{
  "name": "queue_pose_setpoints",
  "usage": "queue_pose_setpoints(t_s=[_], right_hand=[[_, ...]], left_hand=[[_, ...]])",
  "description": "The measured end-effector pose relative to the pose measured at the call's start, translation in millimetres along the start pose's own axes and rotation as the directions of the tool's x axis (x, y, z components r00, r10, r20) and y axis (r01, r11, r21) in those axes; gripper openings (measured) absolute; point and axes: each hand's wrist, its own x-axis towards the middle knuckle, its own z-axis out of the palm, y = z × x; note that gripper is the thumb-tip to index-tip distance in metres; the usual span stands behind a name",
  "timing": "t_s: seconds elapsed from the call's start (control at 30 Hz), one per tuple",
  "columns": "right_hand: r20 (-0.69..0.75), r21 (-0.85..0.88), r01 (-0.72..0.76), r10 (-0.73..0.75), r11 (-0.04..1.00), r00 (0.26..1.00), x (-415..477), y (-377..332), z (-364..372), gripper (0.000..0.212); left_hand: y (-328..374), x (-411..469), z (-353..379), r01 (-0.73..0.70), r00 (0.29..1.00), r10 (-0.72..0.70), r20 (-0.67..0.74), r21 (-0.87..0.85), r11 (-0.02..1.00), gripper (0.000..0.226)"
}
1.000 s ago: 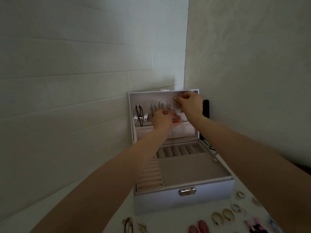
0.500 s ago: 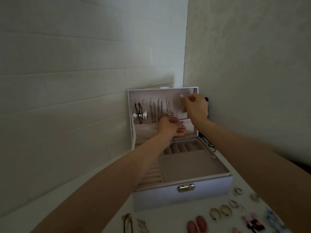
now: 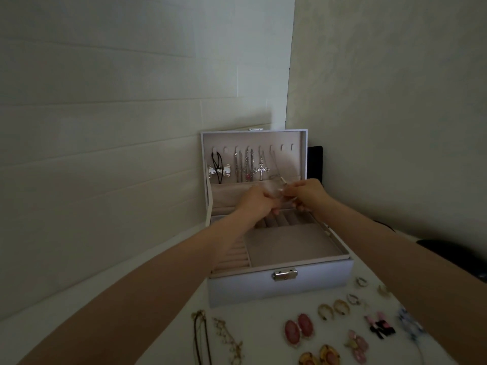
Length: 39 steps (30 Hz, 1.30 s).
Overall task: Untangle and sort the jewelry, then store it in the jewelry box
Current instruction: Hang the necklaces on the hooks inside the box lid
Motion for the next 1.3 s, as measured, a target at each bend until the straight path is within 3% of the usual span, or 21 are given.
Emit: queue_pose_setpoints(t_s=[0.17, 0.27, 0.33, 0.43, 0.53, 0.63, 0.7, 0.8, 0.87, 0.93, 1.0, 1.13, 1.3], right_hand=[[-0.114, 0.022, -0.007, 0.010, 1.000, 0.993, 2.2, -3.7, 1.8, 0.015], [-0.174, 0.107, 0.021, -0.002, 0.994, 0.985, 6.4, -9.1, 0.9, 0.015], [-0.178, 0.210, 0.035, 0.002, 0.977, 0.984, 10.2, -11.8, -1.4, 0.017], [-0.158, 0.197, 0.041, -0.009, 0.979, 0.987, 12.4, -15.8, -3.7, 0.014], [-0.149, 0.108, 0.013, 0.003, 0.994, 0.989, 12.0, -17.5, -3.3, 0.012], [-0.132, 0.022, -0.054, 0.056, 0.998, 0.990, 9.9, -17.3, -3.6, 0.002], [-0.099, -0.029, -0.085, 0.082, 0.996, 0.992, 9.9, -15.4, -2.8, 0.004], [-0.062, -0.050, -0.079, 0.076, 0.996, 0.995, 7.4, -14.6, -1.2, 0.006], [-0.004, 0.065, -0.032, 0.032, 0.997, 0.999, 3.7, -17.6, -0.1, 0.005], [0.061, 0.211, 0.018, -0.031, 0.977, 0.998, -0.4, -22.7, 1.7, 0.012], [0.136, 0.316, 0.034, -0.081, 0.948, 0.987, -3.9, -27.8, 3.9, 0.014], [0.260, 0.423, -0.018, -0.103, 0.906, 0.960, -6.1, -31.1, 4.5, 0.016], [0.257, 0.405, -0.009, -0.104, 0.914, 0.961, -3.4, -30.6, 4.1, 0.009]], left_hand=[[7.8, 6.2, -19.5, -0.055, 0.985, 0.050, -0.166, -0.024, 0.998, 0.027], [10.3, 15.6, -32.0, -0.101, 0.964, 0.153, -0.216, 0.232, 0.967, 0.021], [11.4, 19.6, -38.9, -0.126, 0.965, 0.220, -0.145, 0.478, 0.869, 0.018], [8.7, 25.1, -39.9, -0.185, 0.962, 0.271, -0.029, 0.663, 0.726, 0.007], [9.9, 28.7, -41.3, -0.204, 0.915, 0.402, -0.036, 0.818, 0.538, 0.015], [19.3, 31.5, -48.3, -0.179, 0.850, 0.518, -0.097, 0.871, 0.458, 0.017], [27.2, 31.9, -53.5, -0.147, 0.809, 0.563, -0.170, 0.868, 0.474, 0.016], [38.4, 33.2, -59.4, -0.126, 0.777, 0.552, -0.304, 0.783, 0.609, 0.015], [39.6, 35.3, -57.8, -0.262, 0.841, 0.483, -0.242, 0.600, 0.756, 0.010], [36.0, 34.5, -53.0, -0.352, 0.910, 0.408, -0.073, 0.381, 0.855, 0.009], [31.4, 33.5, -47.3, -0.364, 0.924, 0.384, 0.003, 0.323, 0.873, 0.014], [27.3, 35.4, -44.2, -0.395, 0.906, 0.418, -0.066, 0.222, 0.891, 0.017], [19.3, 34.7, -46.3, -0.415, 0.886, 0.450, -0.111, 0.239, 0.878, 0.006]])
